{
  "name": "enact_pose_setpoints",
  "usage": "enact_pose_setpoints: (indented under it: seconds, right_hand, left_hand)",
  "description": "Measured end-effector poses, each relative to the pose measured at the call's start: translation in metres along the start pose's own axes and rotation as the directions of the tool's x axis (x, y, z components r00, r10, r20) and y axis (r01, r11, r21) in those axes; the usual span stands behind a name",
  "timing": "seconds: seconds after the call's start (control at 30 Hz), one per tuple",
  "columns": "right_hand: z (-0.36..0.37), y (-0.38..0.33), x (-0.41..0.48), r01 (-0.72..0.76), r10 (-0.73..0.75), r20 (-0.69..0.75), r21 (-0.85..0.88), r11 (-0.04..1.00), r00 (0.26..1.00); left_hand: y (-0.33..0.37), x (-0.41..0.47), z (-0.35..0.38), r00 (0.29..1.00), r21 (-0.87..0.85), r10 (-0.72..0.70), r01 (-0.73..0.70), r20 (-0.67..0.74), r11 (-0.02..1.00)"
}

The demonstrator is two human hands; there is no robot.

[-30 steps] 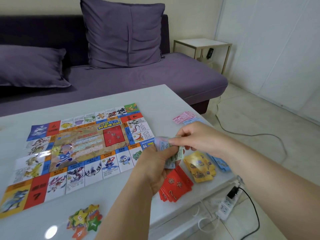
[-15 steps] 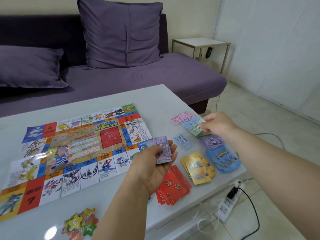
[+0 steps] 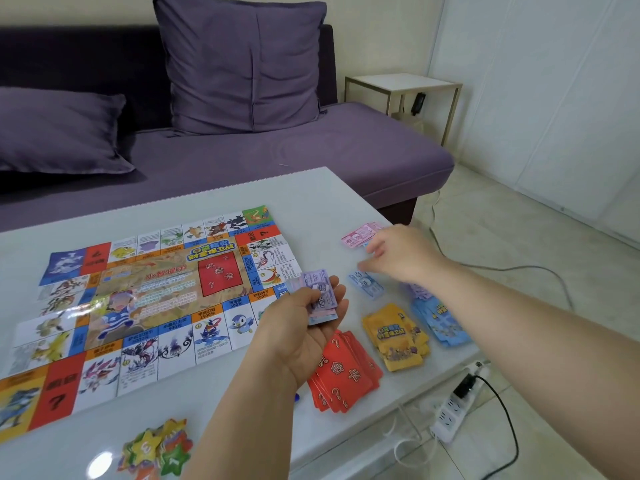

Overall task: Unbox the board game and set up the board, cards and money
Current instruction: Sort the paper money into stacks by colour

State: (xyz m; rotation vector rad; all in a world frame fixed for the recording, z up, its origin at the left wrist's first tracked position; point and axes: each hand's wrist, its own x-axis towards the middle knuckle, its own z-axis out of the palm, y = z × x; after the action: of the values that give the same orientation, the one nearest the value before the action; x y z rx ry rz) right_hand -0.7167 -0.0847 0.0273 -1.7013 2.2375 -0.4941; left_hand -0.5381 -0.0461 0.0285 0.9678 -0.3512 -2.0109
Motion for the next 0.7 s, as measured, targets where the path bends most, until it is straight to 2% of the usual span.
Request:
enact_pose_setpoints:
  seconds: [0.07,0.13,0.2,0.37,0.47,0.5,0.57,0.63,0.7]
  right_hand:
    - [0.009,-0.014,0.003,0.011,0.015,0.174,-0.152,0.988,0.985]
    - [0.013,-0.022,0.010,0.007,0.075,0.284,-0.278,0.961,0.956]
    - [0.012,-0.032,0.014,0.005,0.129,0.354,-0.354,0.935,0.926]
    - [0.011,-0.039,0.022,0.098,0.098,0.452,-0.391,0.915,0.887]
    - [0.008,-0.032,0.025,0.111,0.021,0.487,-0.242,0.964,0.873]
    - [0.003,-0.028,0.027,0.098,-0.023,0.458,-0.140,0.985,0.889]
    - [-0.011,-0.018,0.034,0.023,-0.060,0.306,0.122,0.992,0.950]
    - [-0.024,-0.004,0.041,-0.080,0.016,0.177,0.363,0.928,0.984]
    - [-0.033,0.008,0.045,-0.164,0.105,0.155,0.441,0.882,0.982]
  left_hand:
    - [0.000,-0.001,0.000,1.000,-0.004,0.001,-0.001,0.003,1.000]
    - [0.001,-0.001,0.000,1.000,-0.007,0.008,-0.008,0.006,1.000]
    - [0.003,-0.001,-0.001,1.000,-0.012,0.014,-0.014,0.005,1.000]
    - [0.006,0.000,-0.002,1.000,-0.028,0.010,-0.010,0.016,1.000]
    - [0.008,0.001,-0.001,1.000,-0.034,0.011,-0.011,0.012,0.999]
    - [0.009,0.001,-0.001,1.000,-0.041,0.010,-0.010,0.011,0.999]
    - [0.009,0.001,0.000,1.000,-0.051,0.011,-0.010,0.013,0.999]
    - [0.009,0.001,0.000,1.000,-0.059,0.010,-0.009,0.015,0.998]
    - [0.009,0.002,0.001,1.000,-0.065,0.003,-0.002,0.017,0.998]
